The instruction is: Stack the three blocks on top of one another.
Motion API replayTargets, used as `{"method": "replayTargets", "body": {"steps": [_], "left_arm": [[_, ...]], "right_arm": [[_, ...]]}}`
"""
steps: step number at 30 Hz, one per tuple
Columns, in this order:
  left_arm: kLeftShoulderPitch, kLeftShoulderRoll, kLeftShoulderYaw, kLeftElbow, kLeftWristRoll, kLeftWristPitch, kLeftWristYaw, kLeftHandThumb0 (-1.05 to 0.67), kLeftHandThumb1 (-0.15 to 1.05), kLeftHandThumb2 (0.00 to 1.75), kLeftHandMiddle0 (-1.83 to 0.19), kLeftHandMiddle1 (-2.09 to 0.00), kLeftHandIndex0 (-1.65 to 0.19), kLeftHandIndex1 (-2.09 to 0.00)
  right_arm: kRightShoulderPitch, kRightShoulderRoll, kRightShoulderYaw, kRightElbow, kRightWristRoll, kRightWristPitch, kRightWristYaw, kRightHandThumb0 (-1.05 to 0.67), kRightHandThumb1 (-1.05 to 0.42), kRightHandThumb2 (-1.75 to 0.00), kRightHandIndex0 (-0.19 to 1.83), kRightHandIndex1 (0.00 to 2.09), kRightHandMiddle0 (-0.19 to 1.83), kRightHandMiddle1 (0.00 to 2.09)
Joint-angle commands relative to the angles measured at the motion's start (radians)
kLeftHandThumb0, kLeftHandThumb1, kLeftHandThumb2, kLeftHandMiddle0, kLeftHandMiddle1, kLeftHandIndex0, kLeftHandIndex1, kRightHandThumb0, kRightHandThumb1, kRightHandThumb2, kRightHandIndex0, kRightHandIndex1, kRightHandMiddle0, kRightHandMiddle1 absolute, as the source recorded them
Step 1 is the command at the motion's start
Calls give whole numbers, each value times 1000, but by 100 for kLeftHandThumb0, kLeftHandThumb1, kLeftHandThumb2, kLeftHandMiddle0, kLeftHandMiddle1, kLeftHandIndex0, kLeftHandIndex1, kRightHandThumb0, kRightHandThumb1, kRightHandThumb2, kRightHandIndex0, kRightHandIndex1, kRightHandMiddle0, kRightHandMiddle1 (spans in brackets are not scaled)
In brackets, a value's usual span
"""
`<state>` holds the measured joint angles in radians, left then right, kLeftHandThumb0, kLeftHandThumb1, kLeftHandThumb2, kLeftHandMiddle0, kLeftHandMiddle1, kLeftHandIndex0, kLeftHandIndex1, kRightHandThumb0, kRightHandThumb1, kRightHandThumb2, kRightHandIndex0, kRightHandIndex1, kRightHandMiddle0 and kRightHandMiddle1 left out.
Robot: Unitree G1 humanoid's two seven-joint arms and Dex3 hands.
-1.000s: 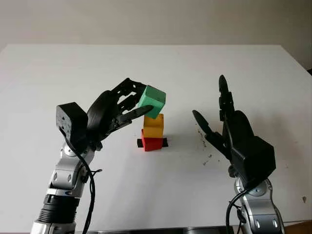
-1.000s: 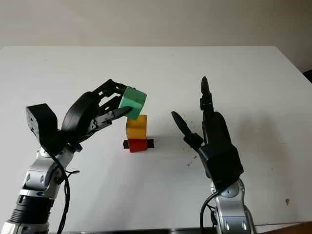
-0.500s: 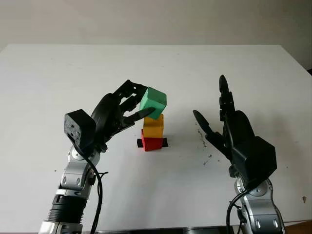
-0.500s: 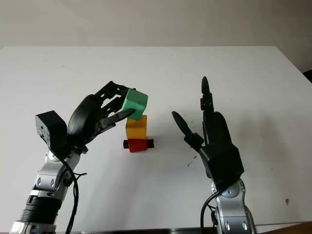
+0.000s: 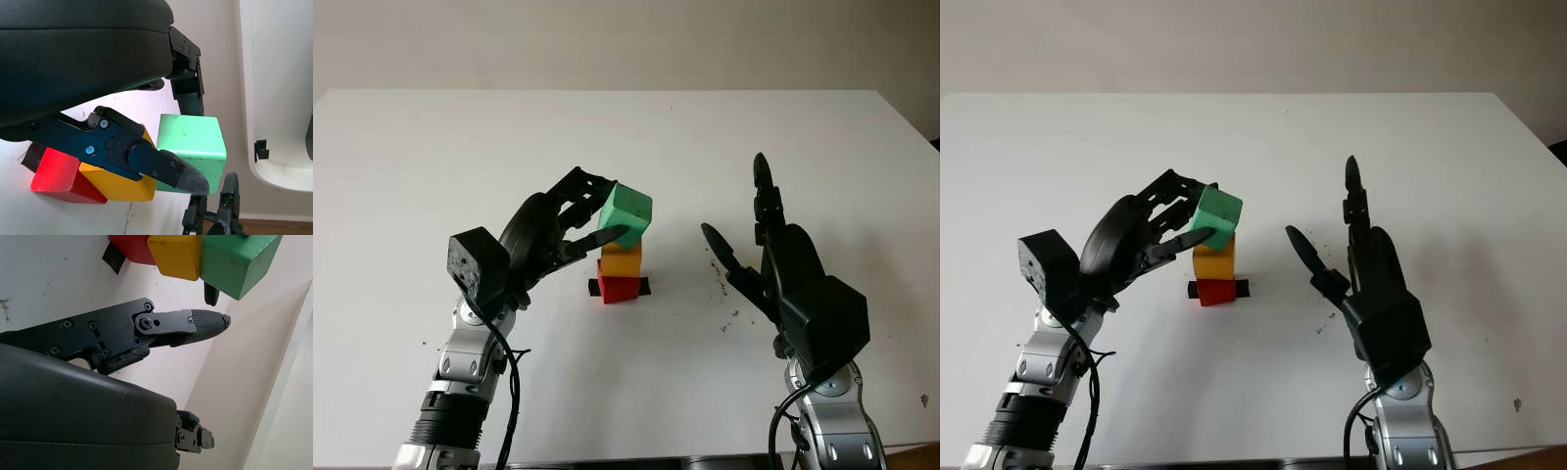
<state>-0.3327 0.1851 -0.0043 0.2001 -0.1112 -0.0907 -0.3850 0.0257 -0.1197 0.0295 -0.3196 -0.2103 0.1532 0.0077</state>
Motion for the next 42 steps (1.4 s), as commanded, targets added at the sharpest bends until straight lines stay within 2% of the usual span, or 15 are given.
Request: {"method": "replayTargets", "body": {"steps": [1,21,29,42], "left_arm": [[15,6,1,-14,-4,10,-4,-55,105,12,-26,-4,-39,-143],[38,10,10,-42,-22,54,-5,-56,105,7,-26,-5,-37,-148],[46,6,16,-81,-42,116,4,-58,98,4,-26,-5,-46,-141],[55,5,15,-86,-50,106,-9,-61,94,5,-23,-5,-44,-128]], "right_arm": [[-1,-6,-7,-9,4,-11,1,-62,-105,-30,-19,4,-12,5],[-3,-9,-7,-9,3,-9,6,-63,-105,-30,-19,5,-12,5],[-6,-13,-6,-3,-1,-16,6,-63,-105,-30,-19,5,-12,5],[-4,-16,-7,3,0,-23,5,-64,-105,-26,-18,5,-9,6]]}}
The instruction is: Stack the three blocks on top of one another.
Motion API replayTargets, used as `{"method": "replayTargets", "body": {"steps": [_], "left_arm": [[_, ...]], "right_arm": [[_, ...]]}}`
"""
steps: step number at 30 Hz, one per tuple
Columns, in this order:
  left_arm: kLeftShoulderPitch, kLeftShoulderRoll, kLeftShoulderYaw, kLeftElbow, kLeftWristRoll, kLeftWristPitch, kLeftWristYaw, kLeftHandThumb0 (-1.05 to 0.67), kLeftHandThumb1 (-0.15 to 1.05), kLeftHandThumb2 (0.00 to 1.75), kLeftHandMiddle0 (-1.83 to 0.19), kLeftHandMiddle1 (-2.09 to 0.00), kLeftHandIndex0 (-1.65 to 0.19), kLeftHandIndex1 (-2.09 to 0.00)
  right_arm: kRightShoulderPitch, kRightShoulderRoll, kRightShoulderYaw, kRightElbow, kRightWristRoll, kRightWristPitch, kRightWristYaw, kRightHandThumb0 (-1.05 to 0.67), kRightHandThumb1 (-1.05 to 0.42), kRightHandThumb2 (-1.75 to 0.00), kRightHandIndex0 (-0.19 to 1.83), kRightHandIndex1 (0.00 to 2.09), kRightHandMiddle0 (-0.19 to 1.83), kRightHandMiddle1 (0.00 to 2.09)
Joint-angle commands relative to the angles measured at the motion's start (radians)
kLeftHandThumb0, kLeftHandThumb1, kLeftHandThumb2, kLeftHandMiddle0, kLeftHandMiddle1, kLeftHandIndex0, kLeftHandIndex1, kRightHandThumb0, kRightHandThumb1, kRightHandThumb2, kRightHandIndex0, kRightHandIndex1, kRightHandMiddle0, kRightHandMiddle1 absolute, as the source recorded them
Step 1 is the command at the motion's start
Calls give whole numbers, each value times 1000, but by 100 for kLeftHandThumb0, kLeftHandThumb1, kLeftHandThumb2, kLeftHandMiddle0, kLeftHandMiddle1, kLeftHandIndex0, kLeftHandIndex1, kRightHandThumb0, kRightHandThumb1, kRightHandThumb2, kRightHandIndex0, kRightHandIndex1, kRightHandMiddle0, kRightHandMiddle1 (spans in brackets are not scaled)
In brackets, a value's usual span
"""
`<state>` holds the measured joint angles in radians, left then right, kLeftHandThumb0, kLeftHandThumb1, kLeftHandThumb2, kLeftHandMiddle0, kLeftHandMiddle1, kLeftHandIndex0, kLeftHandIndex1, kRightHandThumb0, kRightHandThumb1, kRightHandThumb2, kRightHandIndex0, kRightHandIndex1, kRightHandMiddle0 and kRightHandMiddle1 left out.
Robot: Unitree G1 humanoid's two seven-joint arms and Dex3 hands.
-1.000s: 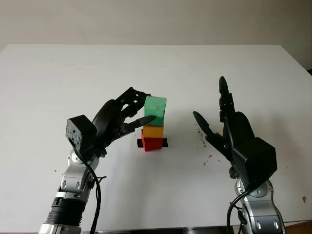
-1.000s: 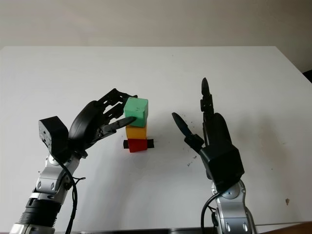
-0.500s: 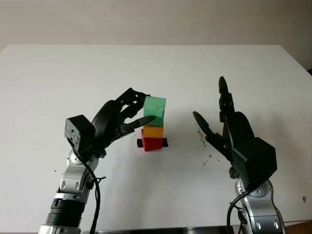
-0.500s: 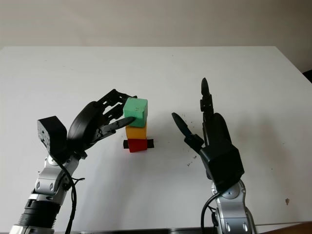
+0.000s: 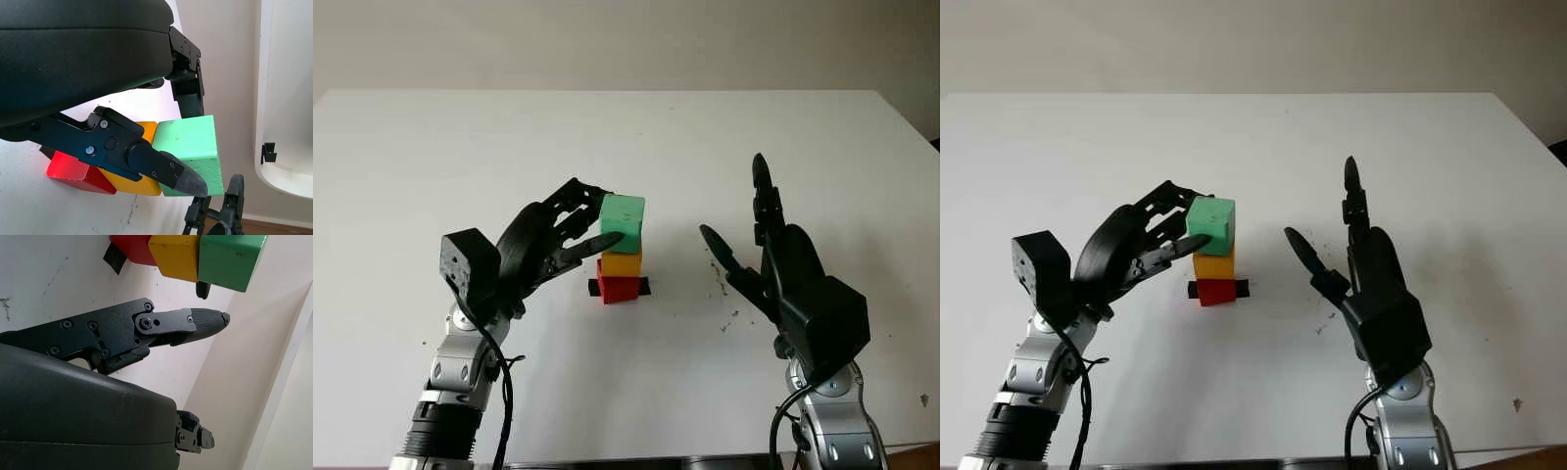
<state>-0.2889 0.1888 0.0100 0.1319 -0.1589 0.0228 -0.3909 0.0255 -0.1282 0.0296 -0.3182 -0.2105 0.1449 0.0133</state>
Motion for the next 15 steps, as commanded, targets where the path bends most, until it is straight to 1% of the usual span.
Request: {"method": "replayTargets", "body": {"steps": [1,5,8,11,15], "left_arm": [[12,0,0,-17,-3,-10,-4,-60,94,5,-23,-5,-43,-125],[18,6,-6,-15,10,-37,-8,-64,94,5,-19,-4,-36,-103],[24,9,-10,-12,19,-65,-14,-65,94,5,-17,-5,-35,-85],[30,14,-16,-7,44,-109,-10,-65,95,6,-16,-5,-34,-78],[37,15,-16,-8,45,-123,-15,-65,95,6,-15,-5,-33,-75]], "right_arm": [[-4,-8,-8,3,1,-15,-1,-64,-105,-26,-18,5,-9,6],[-6,-9,-9,1,4,-9,4,-64,-105,-26,-19,5,-10,6],[-8,-9,-11,2,10,-9,7,-64,-105,-26,-19,5,-10,5],[-7,-12,-10,4,7,-16,7,-64,-105,-26,-19,5,-10,5],[-6,-12,-10,1,4,-11,8,-64,-105,-26,-18,5,-10,6]]}}
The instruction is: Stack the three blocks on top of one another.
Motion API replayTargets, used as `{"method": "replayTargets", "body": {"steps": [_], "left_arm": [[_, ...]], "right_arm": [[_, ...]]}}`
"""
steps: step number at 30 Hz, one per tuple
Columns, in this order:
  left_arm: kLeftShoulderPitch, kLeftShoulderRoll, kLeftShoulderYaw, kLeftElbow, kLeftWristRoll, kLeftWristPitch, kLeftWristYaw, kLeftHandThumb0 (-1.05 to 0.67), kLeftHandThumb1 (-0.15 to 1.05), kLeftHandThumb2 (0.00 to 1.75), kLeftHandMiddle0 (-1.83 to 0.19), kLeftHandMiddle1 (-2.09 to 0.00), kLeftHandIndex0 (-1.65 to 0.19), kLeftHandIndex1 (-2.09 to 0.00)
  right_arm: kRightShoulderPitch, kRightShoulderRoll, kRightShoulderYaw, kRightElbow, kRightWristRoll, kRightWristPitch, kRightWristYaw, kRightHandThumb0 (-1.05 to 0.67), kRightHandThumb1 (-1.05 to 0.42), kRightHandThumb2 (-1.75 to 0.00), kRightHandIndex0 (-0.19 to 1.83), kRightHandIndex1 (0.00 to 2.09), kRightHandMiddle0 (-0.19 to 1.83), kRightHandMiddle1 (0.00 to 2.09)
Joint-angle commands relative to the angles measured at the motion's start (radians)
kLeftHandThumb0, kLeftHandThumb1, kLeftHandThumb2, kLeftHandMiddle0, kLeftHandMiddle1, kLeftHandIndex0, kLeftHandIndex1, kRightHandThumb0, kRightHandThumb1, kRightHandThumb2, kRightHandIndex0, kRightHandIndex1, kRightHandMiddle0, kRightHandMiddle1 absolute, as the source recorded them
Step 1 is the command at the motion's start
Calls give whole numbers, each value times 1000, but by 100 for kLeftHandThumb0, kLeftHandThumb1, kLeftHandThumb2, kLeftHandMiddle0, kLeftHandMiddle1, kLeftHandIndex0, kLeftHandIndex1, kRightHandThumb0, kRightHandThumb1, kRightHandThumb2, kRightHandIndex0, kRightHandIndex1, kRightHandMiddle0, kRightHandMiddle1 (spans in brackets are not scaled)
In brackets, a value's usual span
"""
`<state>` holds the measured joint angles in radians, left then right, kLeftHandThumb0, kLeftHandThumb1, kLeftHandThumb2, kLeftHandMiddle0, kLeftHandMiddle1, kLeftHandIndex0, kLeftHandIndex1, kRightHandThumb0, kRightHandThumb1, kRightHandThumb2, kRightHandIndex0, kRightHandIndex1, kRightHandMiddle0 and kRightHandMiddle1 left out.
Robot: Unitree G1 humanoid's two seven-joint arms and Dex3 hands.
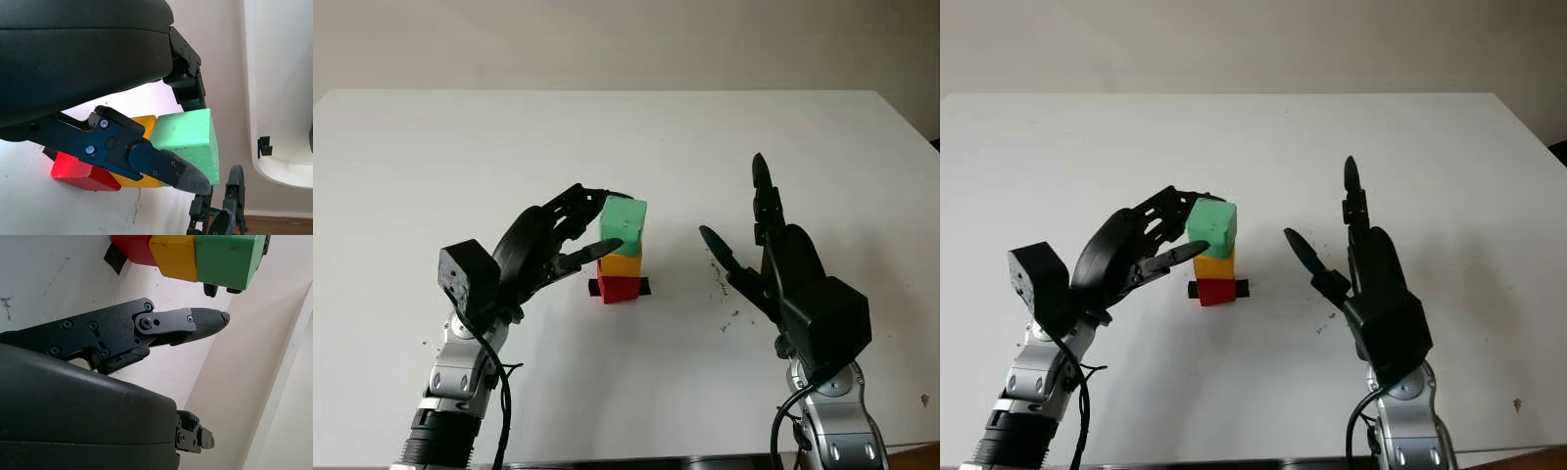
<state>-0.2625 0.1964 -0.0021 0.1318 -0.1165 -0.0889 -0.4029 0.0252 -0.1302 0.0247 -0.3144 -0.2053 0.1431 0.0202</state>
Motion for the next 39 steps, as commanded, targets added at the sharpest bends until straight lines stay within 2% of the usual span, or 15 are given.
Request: {"method": "replayTargets", "body": {"steps": [1,4,9,14,21,24,25,28,31,35,39], "left_arm": [[13,8,-5,-10,7,-14,-1,-65,95,6,-15,-5,-33,-75],[20,15,-10,-18,32,-28,7,-67,96,6,-14,-4,-31,-71],[30,32,-21,-26,75,-54,12,-70,96,5,0,-4,-17,-24],[40,45,-18,-25,67,-76,0,-77,95,5,13,-2,7,-4],[79,46,45,-67,-25,-89,-14,-84,94,5,19,0,19,0],[96,32,89,-87,-76,-98,3,-93,103,10,19,0,19,0],[101,24,101,-90,-79,-113,21,-94,104,24,19,-2,19,0],[109,-28,148,-105,-127,-160,84,-88,105,45,15,-5,18,-3],[93,-45,190,-96,-183,-178,107,-81,105,58,17,-5,19,-1],[91,-43,212,-93,-228,-152,104,-77,105,65,19,-2,19,0],[101,-64,218,-68,-228,-139,131,-73,105,61,19,0,19,0]], "right_arm": [[-6,-9,-5,-2,0,-10,1,-64,-105,-26,-19,5,-10,6],[-6,-12,-5,-1,-3,-14,2,-64,-105,-27,-19,5,-10,5],[-5,-12,-5,-4,-4,-15,3,-64,-105,-26,-18,5,-9,6],[1,-11,-4,-9,-8,-13,1,-64,-105,-26,-18,6,-9,6],[5,-14,-5,-14,-6,-15,7,-64,-105,-27,-18,5,-10,5],[5,-13,-4,-17,-9,-10,8,-63,-105,-28,-18,5,-11,5],[6,-13,-2,-20,-13,-5,7,-63,-105,-28,-18,5,-11,5],[8,-10,-1,-26,-13,6,8,-64,-105,-28,-16,6,-10,5],[6,5,-9,-29,30,27,22,-63,-105,-33,-17,6,-12,4],[5,12,-7,-26,39,46,15,-63,-105,-42,-16,6,-12,5],[1,46,-22,-27,96,103,16,-63,-105,-50,-17,5,-15,4]]}}
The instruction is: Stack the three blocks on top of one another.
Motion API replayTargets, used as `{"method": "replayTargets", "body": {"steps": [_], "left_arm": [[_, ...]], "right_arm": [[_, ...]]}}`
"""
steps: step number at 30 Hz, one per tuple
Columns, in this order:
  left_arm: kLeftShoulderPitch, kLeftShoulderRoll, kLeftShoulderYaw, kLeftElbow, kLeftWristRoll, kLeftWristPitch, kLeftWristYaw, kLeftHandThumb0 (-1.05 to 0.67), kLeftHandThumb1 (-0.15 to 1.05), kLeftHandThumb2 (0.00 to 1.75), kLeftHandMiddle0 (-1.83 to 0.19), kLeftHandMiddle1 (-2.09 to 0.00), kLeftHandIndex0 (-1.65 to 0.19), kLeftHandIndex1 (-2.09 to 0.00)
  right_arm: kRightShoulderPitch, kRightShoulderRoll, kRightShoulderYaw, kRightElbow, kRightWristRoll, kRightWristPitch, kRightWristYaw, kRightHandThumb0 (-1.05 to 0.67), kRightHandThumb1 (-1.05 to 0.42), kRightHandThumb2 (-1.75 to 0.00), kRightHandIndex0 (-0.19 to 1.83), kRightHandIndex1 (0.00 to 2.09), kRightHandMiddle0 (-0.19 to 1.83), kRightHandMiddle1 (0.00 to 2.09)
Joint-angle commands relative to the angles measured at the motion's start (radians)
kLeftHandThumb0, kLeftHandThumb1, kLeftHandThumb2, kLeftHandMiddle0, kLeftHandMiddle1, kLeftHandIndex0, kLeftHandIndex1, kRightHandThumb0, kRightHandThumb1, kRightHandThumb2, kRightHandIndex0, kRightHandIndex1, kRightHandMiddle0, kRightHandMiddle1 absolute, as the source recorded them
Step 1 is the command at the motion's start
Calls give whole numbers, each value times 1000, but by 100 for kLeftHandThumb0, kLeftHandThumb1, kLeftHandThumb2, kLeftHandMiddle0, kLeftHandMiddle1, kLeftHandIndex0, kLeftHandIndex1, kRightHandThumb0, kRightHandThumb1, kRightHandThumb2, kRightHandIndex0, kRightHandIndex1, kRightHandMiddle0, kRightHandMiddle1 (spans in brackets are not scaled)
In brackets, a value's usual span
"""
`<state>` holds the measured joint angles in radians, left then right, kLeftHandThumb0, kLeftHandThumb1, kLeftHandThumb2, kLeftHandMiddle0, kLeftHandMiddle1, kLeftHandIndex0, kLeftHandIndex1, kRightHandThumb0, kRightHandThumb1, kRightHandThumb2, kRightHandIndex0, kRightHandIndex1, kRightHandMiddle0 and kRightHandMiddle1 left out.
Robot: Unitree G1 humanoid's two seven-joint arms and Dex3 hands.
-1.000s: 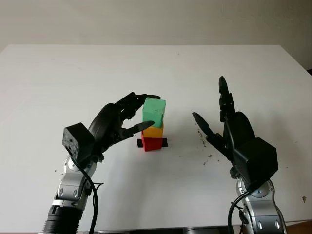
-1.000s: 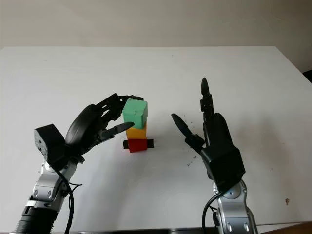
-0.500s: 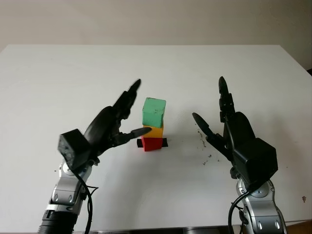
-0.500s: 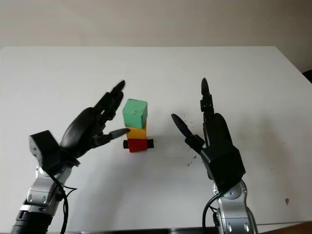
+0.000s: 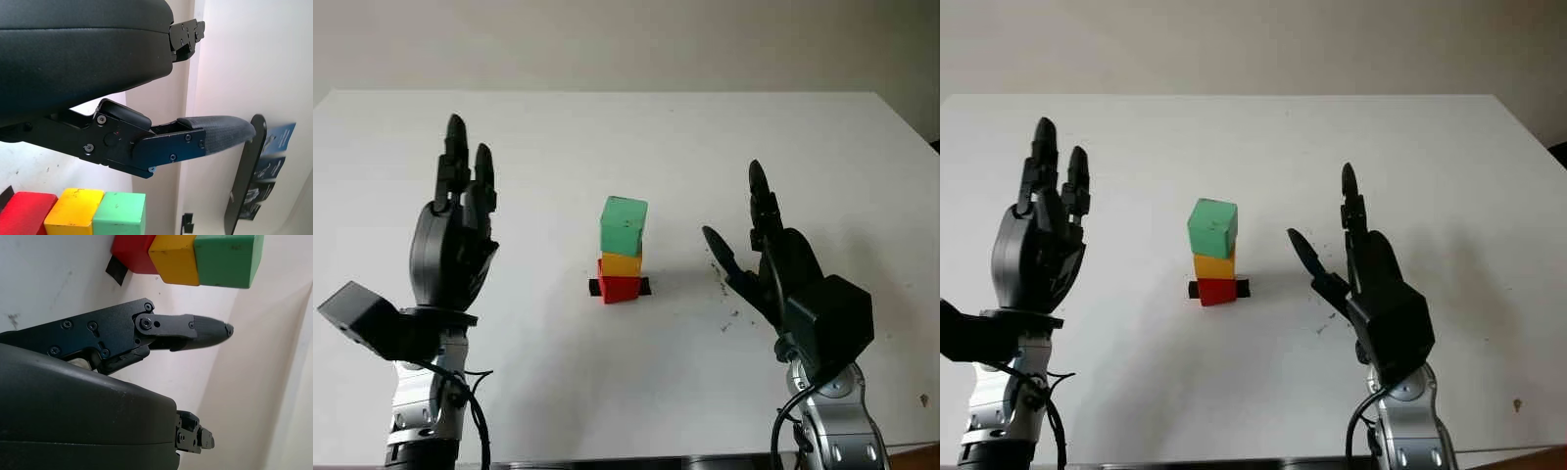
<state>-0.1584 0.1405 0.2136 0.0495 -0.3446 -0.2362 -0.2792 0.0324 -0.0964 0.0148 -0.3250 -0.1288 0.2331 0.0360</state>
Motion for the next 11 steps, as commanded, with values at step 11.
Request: {"method": "replayTargets", "body": {"steps": [11], "left_arm": [[74,-4,-29,-68,72,113,64,-71,105,60,19,0,19,0]], "right_arm": [[16,42,-3,-65,87,87,-1,-63,-105,-57,-19,0,-19,0]]}}
